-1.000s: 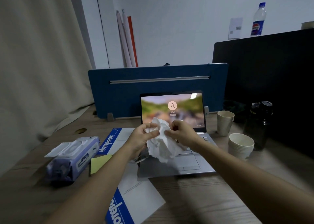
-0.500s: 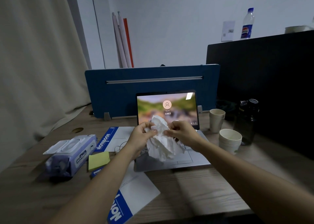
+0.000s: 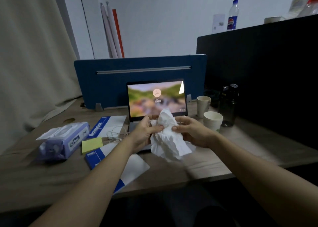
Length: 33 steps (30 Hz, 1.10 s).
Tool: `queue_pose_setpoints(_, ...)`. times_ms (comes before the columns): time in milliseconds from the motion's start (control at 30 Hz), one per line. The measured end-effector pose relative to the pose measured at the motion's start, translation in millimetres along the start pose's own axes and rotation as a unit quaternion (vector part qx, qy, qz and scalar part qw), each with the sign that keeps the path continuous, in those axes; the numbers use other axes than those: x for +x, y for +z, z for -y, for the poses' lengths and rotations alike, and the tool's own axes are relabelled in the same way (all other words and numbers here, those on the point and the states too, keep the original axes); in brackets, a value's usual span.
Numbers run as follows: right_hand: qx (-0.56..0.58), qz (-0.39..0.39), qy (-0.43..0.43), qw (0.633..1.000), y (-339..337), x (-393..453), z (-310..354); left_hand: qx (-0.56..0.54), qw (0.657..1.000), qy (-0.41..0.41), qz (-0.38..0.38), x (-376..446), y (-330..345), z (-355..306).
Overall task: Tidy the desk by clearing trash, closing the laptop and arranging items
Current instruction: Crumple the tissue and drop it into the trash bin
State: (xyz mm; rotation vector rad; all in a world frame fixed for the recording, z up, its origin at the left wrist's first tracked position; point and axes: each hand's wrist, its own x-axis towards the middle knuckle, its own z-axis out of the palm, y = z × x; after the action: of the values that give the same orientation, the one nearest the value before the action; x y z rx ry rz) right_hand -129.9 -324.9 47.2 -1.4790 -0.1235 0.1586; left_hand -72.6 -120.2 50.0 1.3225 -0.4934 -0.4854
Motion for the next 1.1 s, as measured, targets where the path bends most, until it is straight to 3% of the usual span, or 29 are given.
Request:
queue_pose_setpoints(233,0.018,-0.047,-0.01,0.999,-24.4,-54.5,-32.4,0.082,0.996,-0.029,0.007,-16.6,47.3,34.9)
queue_pose_setpoints(467,0.044,-0.025,0.007,0.999,-59.9,-123.1,-48.7,0.028,0.992,-0.055,0.109,-24.6,105.2,64.1)
queue_pose_setpoints(600,0.06,-0.031,0.014,0.998,-73.2,-157.3,-57.6,0.03,0.99,-0.068,0.122,-25.2,132.1,84.0)
queue_pose_setpoints(1000,0.039,-0.119,0.05,0.991,-111.2,-228.2,-107.7,0.153,0.974,-0.057,0.159,-32.7,192.4,160.2)
queue_pose_setpoints(1100,0.043,-0.129,0.054,0.989,-121.8,-237.7,-133.8,0.217,0.963,-0.011,0.16,-33.5,201.3,186.6)
